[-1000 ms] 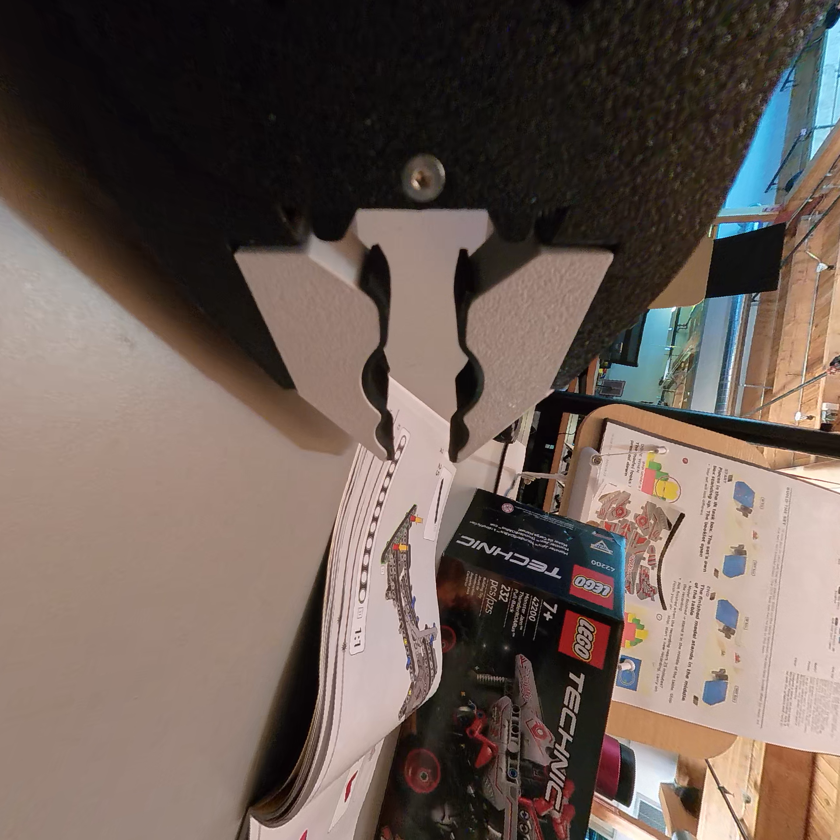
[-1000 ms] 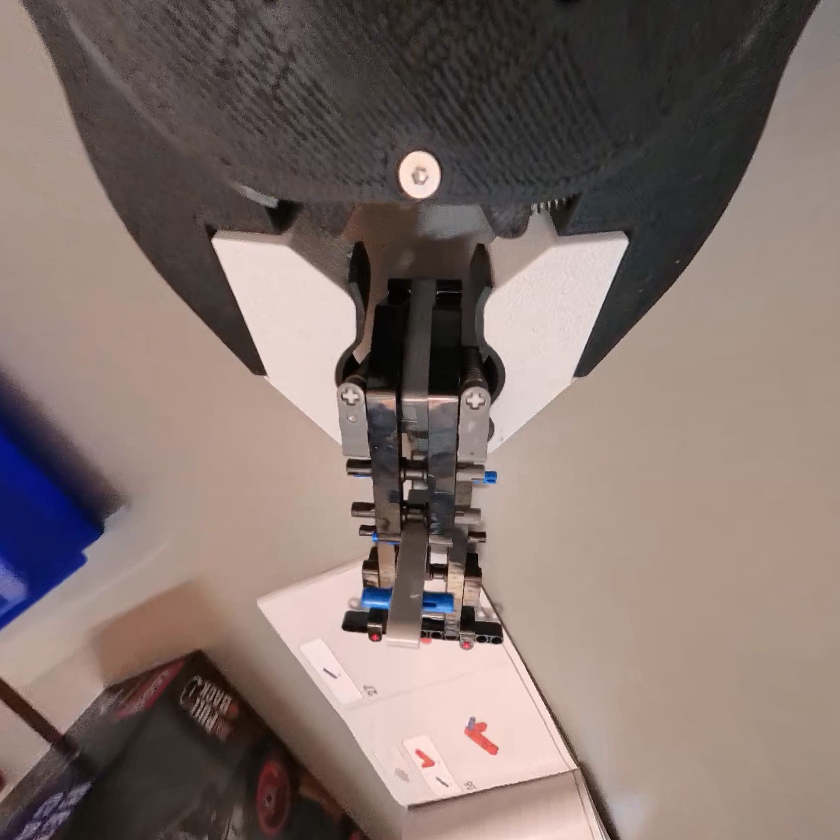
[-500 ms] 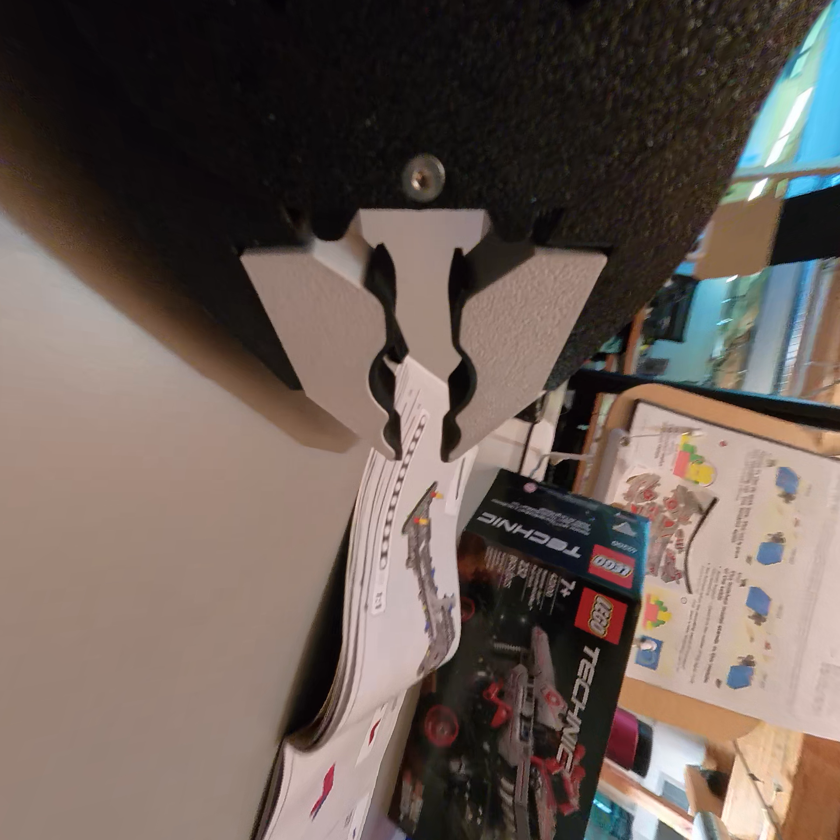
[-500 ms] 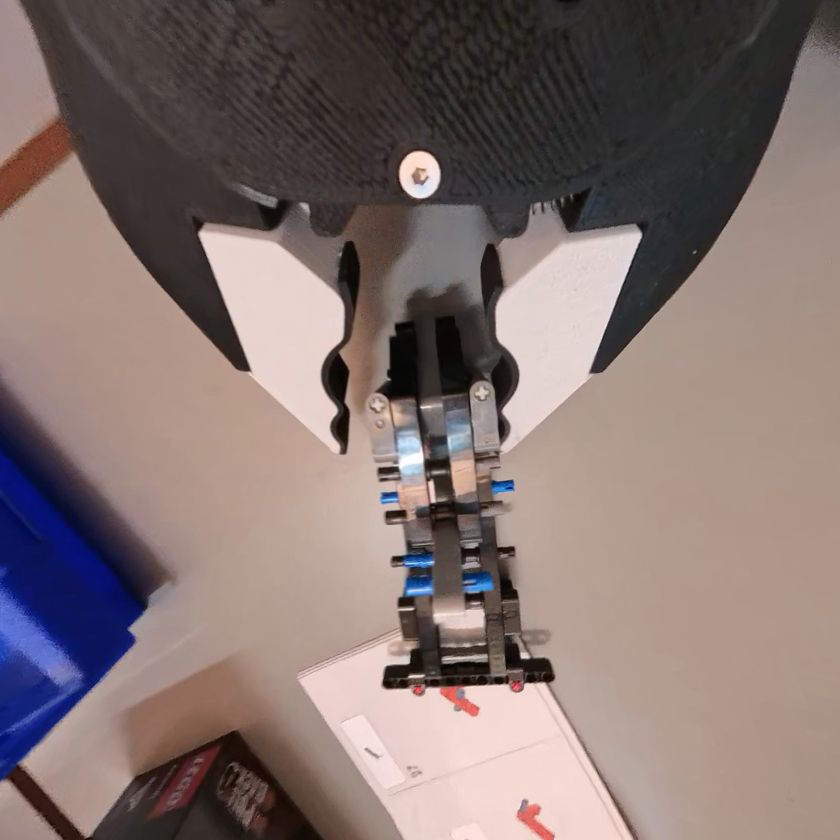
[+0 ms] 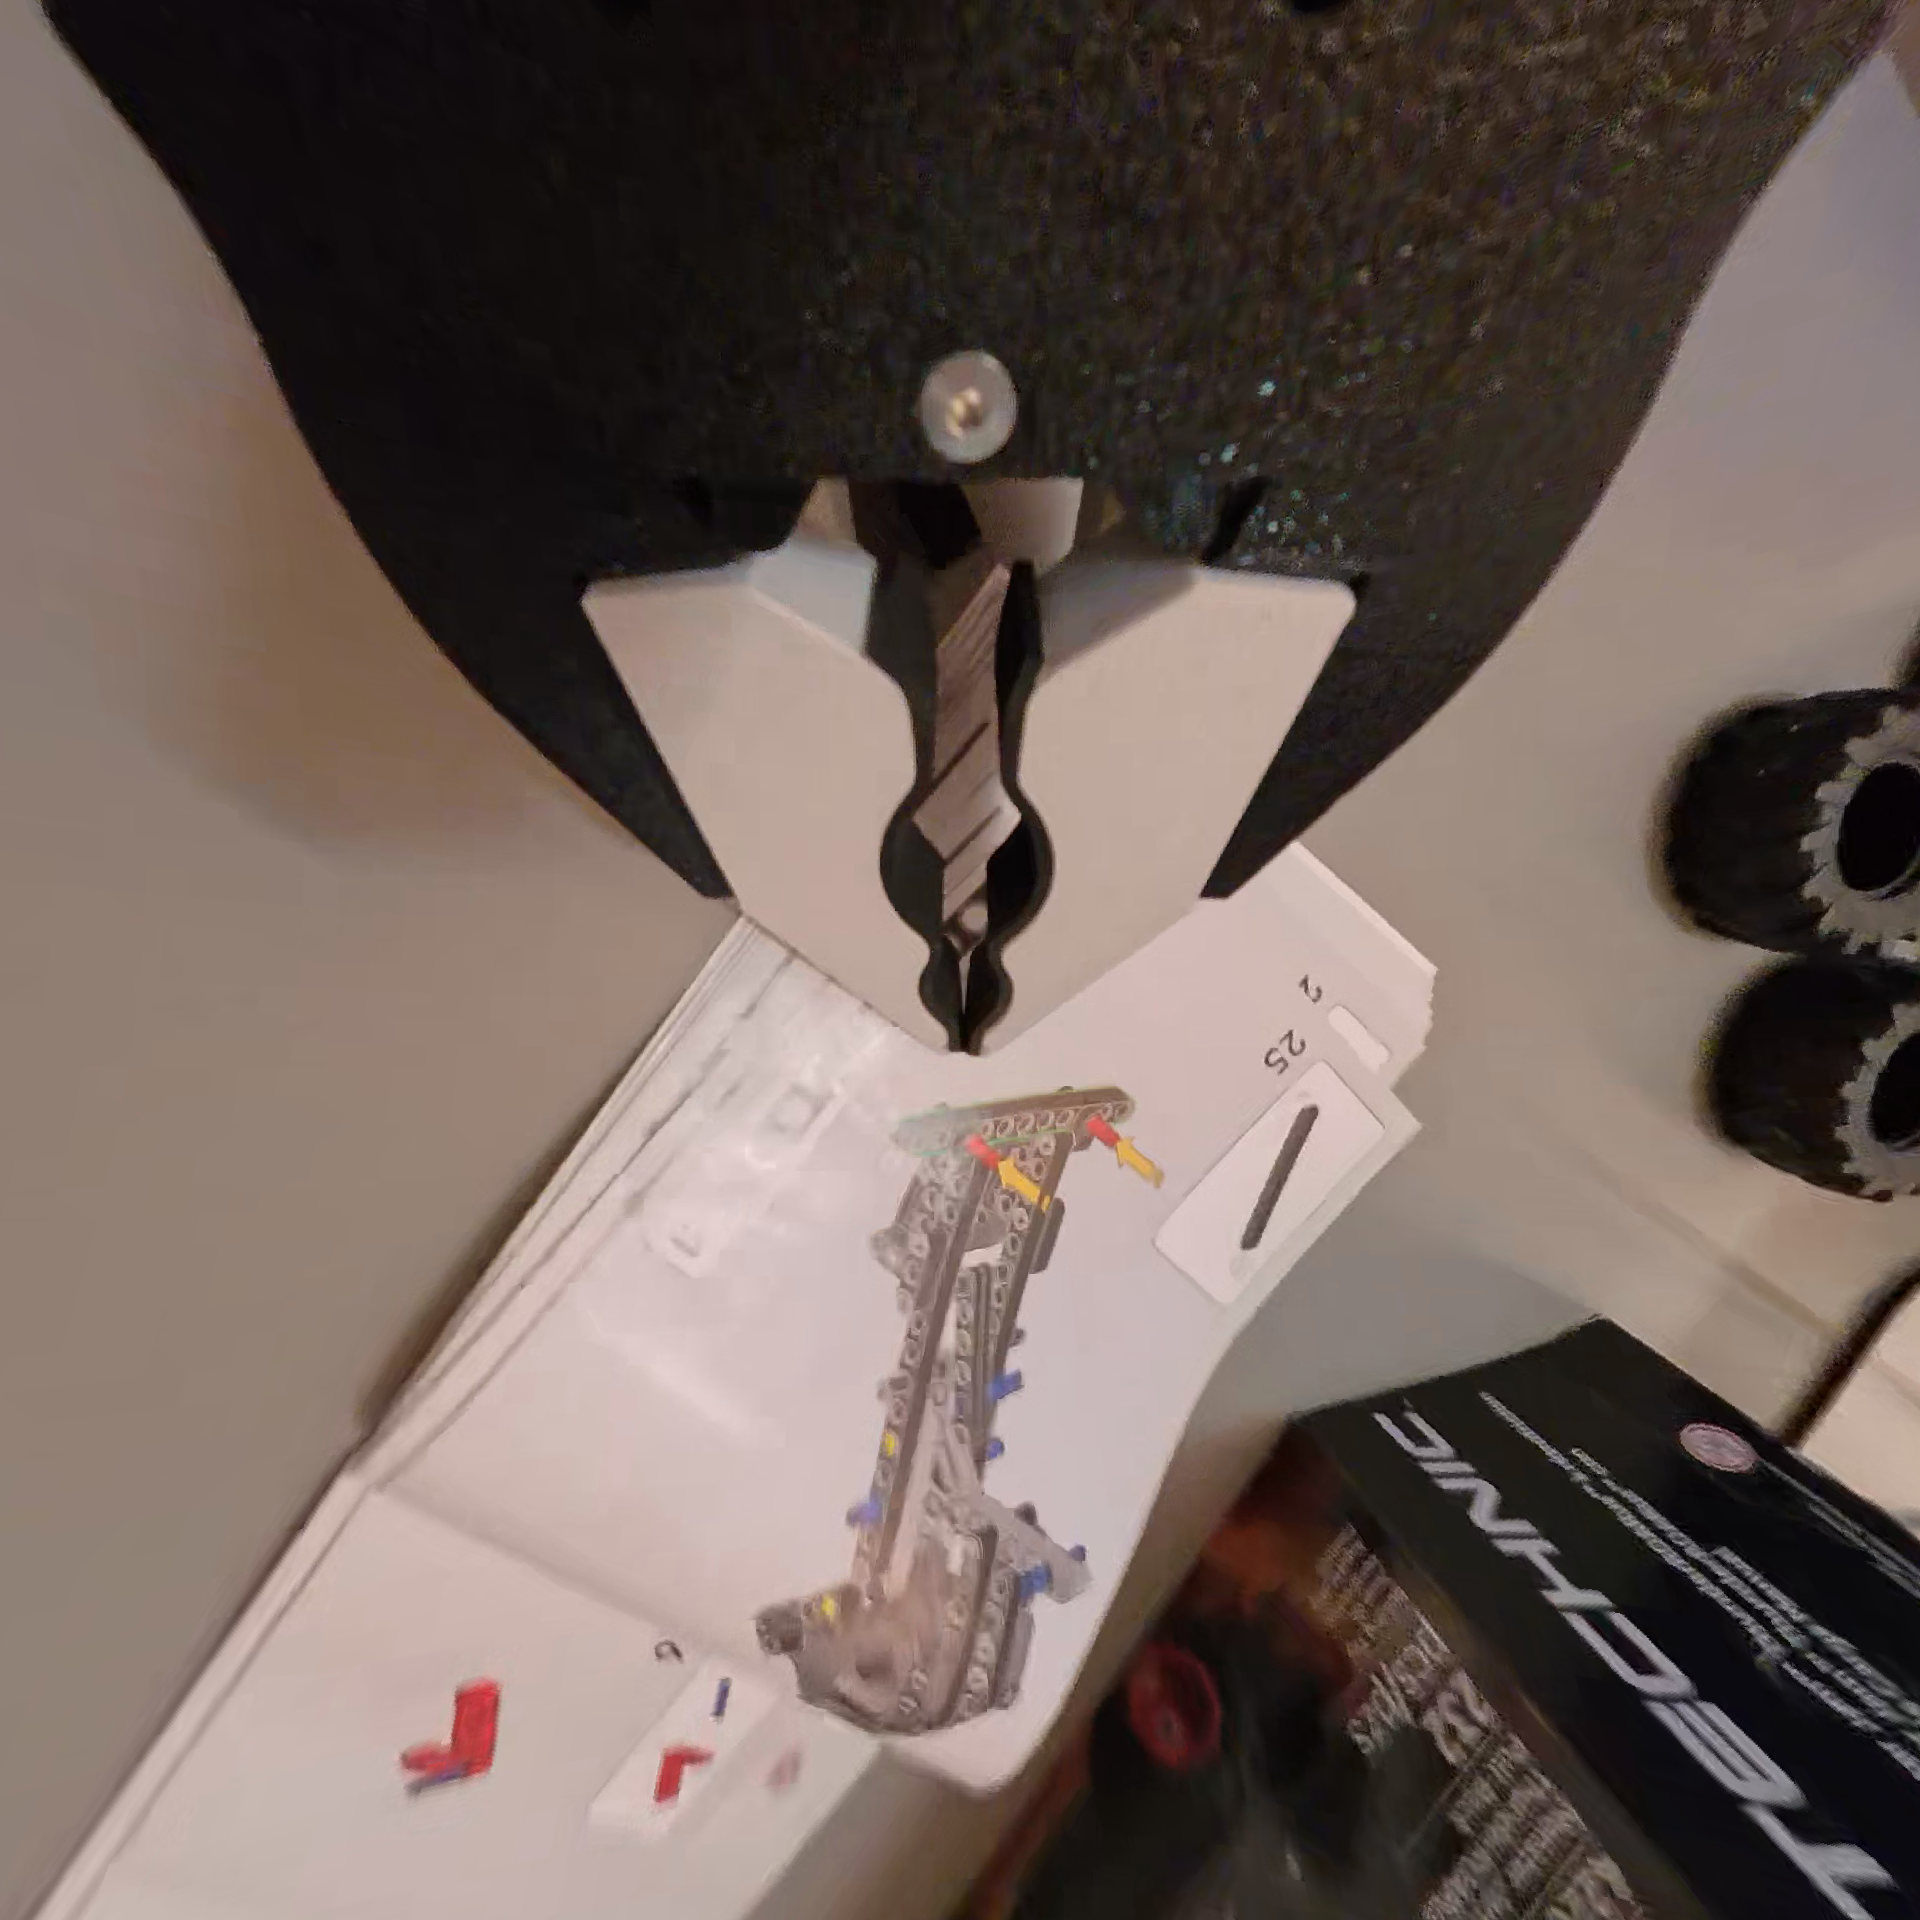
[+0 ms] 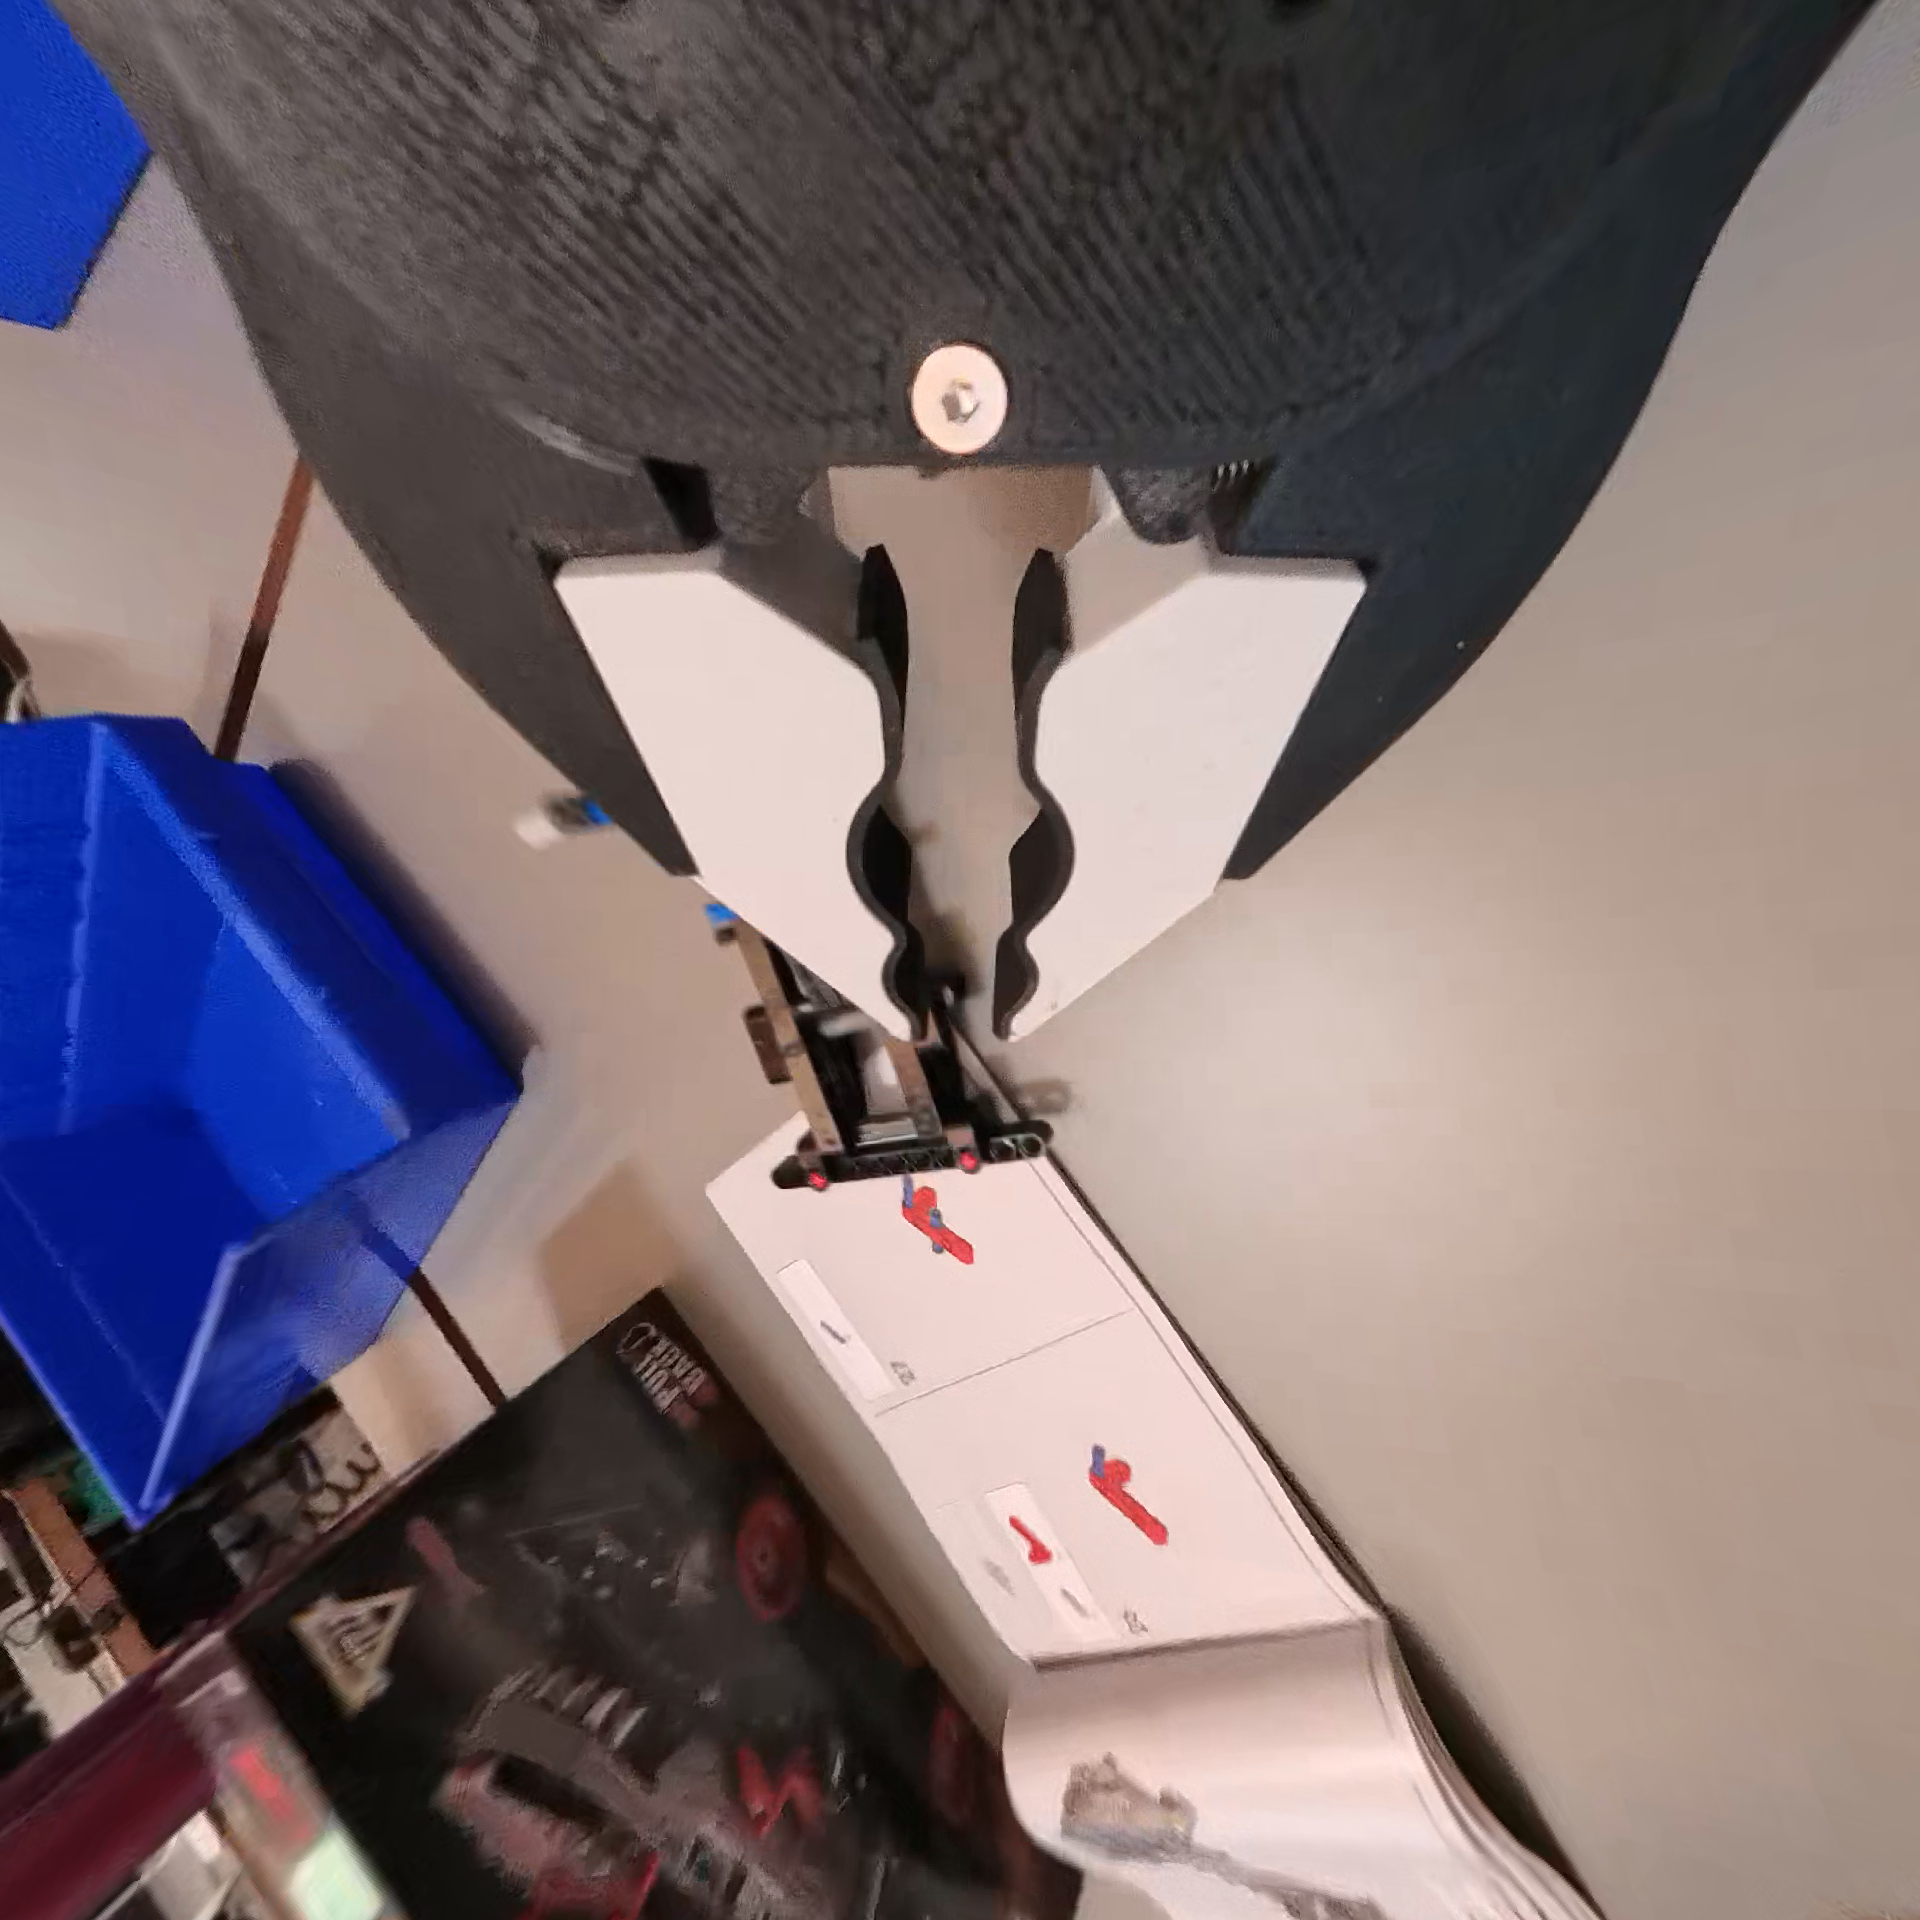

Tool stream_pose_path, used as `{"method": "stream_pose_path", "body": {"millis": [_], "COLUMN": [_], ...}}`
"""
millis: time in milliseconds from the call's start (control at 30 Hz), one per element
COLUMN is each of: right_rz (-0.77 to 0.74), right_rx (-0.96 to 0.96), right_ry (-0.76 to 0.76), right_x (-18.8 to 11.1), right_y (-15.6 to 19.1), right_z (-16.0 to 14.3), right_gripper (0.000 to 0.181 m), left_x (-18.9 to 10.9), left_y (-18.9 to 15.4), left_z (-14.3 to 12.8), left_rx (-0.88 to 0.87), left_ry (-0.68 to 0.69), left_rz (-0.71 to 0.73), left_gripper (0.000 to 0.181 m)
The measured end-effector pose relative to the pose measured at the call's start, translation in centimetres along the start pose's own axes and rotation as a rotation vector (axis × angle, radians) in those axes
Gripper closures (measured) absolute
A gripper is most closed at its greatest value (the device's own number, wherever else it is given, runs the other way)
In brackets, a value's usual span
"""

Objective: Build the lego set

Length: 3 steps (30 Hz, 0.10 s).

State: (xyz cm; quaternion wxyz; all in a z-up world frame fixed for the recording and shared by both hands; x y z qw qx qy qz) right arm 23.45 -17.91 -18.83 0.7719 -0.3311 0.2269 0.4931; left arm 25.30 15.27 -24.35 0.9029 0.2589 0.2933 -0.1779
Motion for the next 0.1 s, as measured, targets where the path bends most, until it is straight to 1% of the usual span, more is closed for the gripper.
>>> {"method": "stream_pose_path", "body": {"millis": [33, 100], "right_rz": [-0.022, -0.05], "right_rx": [-0.006, -0.012], "right_ry": [0.032, 0.069], "right_x": [1.4, 3.7], "right_y": [0.0, -0.4], "right_z": [-0.1, -0.1], "right_gripper": [0.171, 0.17], "left_x": [0.0, -0.2], "left_y": [0.1, 0.2], "left_z": [0.0, -0.3], "left_rx": [-0.012, -0.023], "left_ry": [0.004, 0.018], "left_rz": [0.003, 0.01], "left_gripper": [0.181, 0.181]}}
Point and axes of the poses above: each gripper's, where its closed fingertips meet, x out along the fingers, z out of its top, y = z × x across the jaws, the point moved 3 cm from there along -x, back along the fingers, and after that the axes turned 14 degrees about z, right-handed, at the moved point
